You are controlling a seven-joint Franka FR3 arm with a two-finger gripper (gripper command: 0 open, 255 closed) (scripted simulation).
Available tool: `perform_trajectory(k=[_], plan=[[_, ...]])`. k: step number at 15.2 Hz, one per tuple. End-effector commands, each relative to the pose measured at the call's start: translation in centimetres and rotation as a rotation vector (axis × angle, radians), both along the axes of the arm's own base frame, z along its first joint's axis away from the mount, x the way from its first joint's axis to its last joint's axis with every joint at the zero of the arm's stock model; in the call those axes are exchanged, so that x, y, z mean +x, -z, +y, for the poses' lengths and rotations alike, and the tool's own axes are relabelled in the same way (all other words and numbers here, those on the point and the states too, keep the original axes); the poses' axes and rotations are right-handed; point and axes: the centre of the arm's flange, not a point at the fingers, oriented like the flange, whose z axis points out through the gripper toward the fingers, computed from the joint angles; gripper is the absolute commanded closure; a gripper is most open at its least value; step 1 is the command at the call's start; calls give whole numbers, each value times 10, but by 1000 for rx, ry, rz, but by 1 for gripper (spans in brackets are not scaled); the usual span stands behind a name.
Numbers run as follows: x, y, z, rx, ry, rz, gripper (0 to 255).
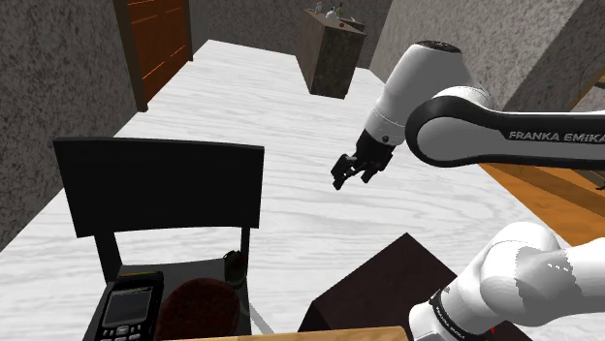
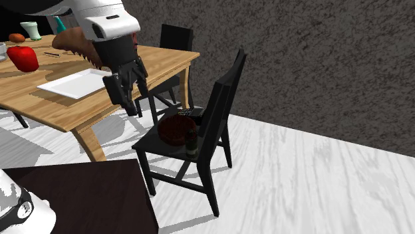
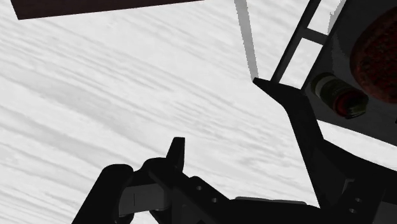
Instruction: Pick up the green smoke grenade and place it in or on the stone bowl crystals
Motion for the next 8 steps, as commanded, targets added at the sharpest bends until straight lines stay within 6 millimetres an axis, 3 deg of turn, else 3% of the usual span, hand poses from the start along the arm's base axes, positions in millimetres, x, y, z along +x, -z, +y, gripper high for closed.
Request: perform_trajectory(k=[1,8], plan=[[1,24,15,4,10,-6,0],[16,94,72,13,40,-20,0]])
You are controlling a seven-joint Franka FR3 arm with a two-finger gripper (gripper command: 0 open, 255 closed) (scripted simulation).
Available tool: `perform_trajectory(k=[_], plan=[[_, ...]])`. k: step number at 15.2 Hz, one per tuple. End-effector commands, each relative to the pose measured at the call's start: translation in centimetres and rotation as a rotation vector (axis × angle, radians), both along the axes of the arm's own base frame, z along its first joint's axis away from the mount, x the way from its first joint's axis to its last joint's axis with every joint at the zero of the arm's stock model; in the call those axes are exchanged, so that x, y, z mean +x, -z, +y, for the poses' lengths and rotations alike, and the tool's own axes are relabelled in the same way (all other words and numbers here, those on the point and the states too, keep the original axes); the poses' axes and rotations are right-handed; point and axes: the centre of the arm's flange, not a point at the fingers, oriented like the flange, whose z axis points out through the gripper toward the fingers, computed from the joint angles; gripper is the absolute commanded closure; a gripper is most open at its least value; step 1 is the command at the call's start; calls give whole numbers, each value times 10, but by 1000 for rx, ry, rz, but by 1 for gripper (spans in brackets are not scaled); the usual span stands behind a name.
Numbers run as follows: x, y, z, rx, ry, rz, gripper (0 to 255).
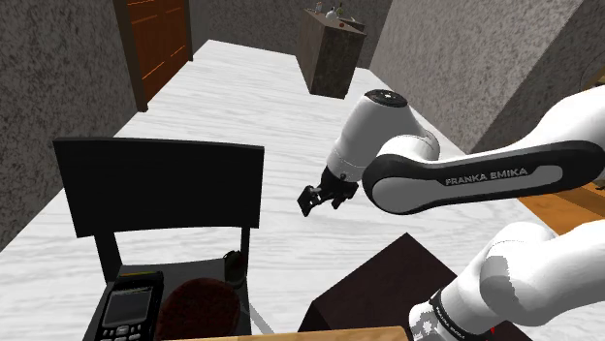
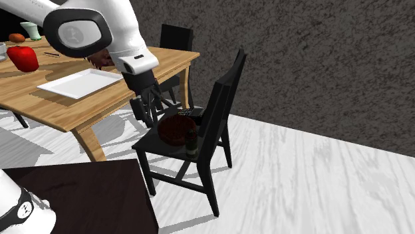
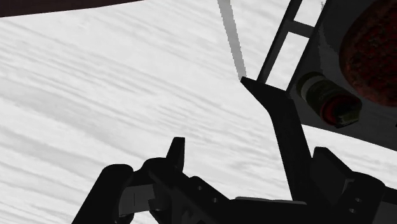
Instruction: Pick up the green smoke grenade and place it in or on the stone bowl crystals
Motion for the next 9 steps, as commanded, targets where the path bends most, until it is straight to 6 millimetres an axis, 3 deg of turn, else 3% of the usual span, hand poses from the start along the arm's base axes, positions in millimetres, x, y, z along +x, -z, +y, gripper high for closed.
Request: perform_trajectory(k=[1,9], plan=[[2,19,18,6,10,-6,0],[23,98,83,16,44,-23,0]])
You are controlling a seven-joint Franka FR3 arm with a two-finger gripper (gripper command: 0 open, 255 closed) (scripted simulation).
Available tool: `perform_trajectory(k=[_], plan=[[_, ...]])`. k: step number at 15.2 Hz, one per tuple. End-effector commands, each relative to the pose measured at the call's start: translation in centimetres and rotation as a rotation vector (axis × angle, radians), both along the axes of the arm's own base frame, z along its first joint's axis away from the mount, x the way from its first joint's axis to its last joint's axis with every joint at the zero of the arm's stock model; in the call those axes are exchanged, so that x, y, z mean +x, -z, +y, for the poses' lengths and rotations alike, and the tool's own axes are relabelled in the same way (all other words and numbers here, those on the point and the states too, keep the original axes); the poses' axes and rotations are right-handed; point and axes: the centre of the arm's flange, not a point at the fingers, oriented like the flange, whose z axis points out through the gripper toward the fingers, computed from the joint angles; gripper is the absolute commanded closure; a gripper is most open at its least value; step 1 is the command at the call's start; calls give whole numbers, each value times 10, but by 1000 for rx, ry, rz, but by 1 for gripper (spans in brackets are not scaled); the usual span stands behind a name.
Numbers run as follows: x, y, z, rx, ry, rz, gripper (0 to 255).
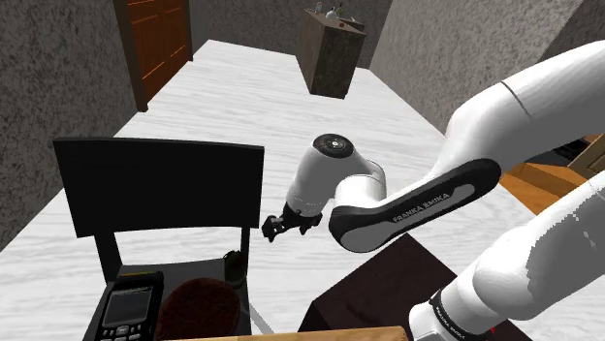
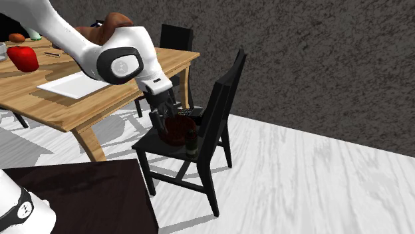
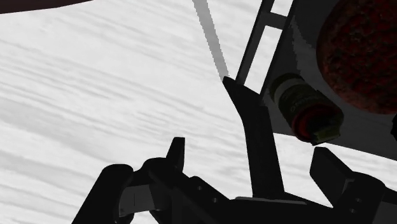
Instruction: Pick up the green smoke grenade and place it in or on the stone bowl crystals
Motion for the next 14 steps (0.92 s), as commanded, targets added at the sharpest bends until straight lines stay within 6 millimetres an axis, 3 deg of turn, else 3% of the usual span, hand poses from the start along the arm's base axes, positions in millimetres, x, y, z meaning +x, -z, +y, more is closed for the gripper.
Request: perform_trajectory(k=[1,12,14], plan=[[5,20,17,6,9,-6,0],[40,127,108,21,56,-29,0],[44,140,114,22,59,-30,0]])
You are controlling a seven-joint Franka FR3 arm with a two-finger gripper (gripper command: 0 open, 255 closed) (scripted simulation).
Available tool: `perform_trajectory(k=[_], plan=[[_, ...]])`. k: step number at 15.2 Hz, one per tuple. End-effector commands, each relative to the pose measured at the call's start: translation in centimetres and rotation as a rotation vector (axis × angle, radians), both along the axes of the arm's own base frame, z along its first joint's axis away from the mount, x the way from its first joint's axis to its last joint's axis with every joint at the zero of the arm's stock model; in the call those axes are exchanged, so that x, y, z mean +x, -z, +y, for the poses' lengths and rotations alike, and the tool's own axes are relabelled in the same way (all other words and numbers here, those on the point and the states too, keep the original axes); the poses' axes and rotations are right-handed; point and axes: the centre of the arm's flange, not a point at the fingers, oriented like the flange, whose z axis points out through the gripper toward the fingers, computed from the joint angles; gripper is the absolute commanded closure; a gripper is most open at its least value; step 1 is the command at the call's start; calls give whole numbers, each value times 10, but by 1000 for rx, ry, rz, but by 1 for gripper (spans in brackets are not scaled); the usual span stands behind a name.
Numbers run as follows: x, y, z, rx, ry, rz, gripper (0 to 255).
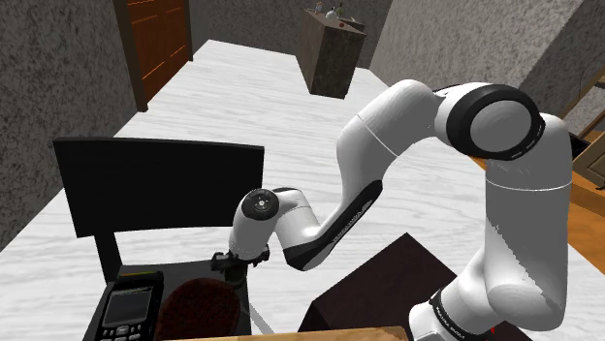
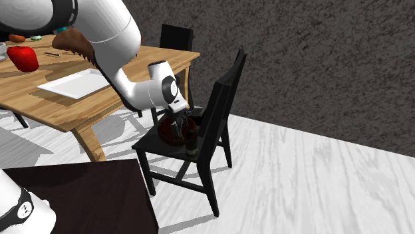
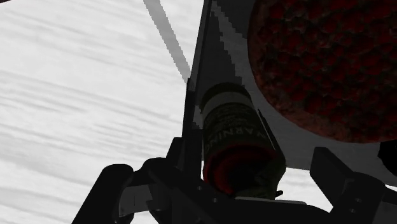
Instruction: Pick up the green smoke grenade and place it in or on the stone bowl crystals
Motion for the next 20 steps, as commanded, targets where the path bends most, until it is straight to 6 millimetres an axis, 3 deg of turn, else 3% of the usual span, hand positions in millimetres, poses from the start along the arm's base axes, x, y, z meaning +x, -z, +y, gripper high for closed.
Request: perform_trajectory(k=[1,7,14,15,20], plan=[[2,12,3,0,2,-2,0],[8,41,3,0,2,-2,0],[8,41,3,0,2,-2,0],[8,41,3,0,2,-2,255],[8,41,3,0,2,-2,255]])
